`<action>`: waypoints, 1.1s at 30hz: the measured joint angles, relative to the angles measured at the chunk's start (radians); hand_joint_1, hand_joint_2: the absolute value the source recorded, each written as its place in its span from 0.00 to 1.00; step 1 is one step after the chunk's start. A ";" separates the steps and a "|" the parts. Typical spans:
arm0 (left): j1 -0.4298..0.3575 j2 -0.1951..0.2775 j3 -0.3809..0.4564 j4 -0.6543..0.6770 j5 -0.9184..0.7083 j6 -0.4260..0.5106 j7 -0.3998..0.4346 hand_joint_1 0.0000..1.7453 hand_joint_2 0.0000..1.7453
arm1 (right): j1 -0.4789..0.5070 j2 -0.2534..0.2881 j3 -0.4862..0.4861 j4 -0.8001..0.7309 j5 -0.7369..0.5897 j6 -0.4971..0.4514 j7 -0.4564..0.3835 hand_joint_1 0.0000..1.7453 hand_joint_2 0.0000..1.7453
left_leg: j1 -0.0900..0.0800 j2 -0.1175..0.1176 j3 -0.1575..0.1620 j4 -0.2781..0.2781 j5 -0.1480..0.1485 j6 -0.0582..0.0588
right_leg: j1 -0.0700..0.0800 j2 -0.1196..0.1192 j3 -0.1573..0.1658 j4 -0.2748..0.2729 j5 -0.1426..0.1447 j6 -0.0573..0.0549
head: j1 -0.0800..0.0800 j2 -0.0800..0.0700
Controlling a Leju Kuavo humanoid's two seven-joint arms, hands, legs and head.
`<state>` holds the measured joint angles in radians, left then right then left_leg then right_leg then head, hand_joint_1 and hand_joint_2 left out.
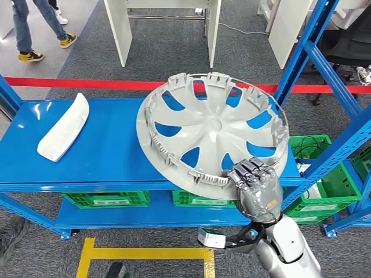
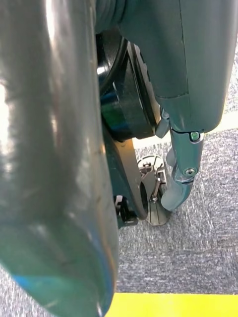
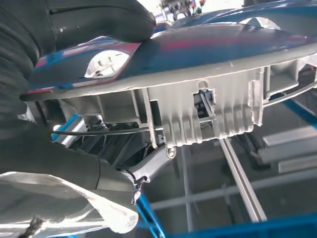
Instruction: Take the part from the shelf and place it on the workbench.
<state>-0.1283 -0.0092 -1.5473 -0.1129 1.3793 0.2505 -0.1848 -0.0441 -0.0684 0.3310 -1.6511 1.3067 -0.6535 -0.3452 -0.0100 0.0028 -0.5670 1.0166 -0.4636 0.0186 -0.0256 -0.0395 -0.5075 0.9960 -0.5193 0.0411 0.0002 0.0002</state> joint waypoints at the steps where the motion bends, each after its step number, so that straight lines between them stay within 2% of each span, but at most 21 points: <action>1: 0.000 0.000 0.000 0.000 0.004 0.003 -0.005 0.00 0.25 | 0.008 0.009 -0.009 -0.014 0.000 0.000 -0.023 1.00 1.00 | 0.000 0.000 0.000 0.000 0.000 0.000 | 0.000 0.000 0.000 0.000 0.000 0.000 | 0.000 0.000; 4: 0.001 0.000 0.000 0.000 0.017 0.008 -0.023 0.00 1.00 | 0.030 0.038 -0.032 -0.060 0.003 0.000 -0.084 1.00 1.00 | 0.000 0.000 0.000 0.000 0.000 0.000 | 0.000 0.000 0.000 0.000 0.000 0.000 | 0.000 0.000; 9: 0.001 0.000 0.000 0.000 0.035 0.006 -0.049 0.00 1.00 | 0.054 0.062 -0.037 -0.114 0.009 0.000 -0.122 1.00 1.00 | 0.000 0.000 0.000 0.000 0.000 0.000 | 0.000 0.000 0.000 0.000 0.000 0.000 | 0.000 0.000; 17: 0.002 0.000 0.002 0.000 0.053 0.000 -0.093 0.00 1.00 | 0.079 0.070 -0.033 -0.165 0.013 0.000 -0.154 1.00 1.00 | 0.000 0.000 0.000 0.000 0.000 0.000 | 0.000 0.000 0.000 0.000 0.000 0.000 | 0.000 0.000; 33: 0.002 0.000 0.007 0.000 0.086 0.009 -0.106 0.00 1.00 | 0.098 0.070 -0.008 -0.192 -0.027 0.000 -0.147 1.00 1.00 | 0.000 0.000 0.000 0.000 0.000 0.000 | 0.000 0.000 0.000 0.000 0.000 0.000 | 0.000 0.000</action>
<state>-0.1263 -0.0090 -1.5404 -0.1129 1.4650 0.2598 -0.2910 0.0534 0.0019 0.3232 -1.8432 1.2798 -0.6535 -0.4917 -0.0100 0.0028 -0.5670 1.0165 -0.4636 0.0186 -0.0256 -0.0393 -0.5075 0.9960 -0.5193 0.0411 0.0004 0.0003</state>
